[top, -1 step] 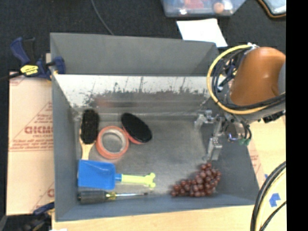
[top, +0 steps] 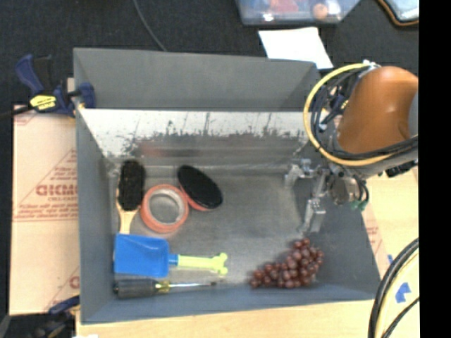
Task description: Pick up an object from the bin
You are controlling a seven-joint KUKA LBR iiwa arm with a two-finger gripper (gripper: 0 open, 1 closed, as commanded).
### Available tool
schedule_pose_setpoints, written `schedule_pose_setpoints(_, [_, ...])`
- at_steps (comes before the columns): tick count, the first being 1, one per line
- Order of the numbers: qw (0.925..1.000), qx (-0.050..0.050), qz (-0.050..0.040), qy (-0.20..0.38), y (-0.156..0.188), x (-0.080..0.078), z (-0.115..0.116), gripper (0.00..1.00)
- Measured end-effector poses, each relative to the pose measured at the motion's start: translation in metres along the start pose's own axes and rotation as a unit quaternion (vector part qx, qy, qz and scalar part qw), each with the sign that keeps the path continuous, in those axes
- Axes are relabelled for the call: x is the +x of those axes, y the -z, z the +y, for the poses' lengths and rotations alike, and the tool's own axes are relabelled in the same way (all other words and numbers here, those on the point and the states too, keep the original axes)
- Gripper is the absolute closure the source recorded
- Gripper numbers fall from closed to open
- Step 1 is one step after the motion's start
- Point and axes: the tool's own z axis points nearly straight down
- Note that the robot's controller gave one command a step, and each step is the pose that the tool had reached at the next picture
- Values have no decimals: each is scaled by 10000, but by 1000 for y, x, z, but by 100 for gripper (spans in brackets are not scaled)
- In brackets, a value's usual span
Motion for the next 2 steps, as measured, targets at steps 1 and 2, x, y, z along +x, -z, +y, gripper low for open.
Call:
schedule_pose_setpoints(1, [9863, 19, -37, 1650, -128, 56, -31, 0])
schedule_pose_setpoints(2, [9917, 8, -19, 1286, -46, 72, -46, 0])
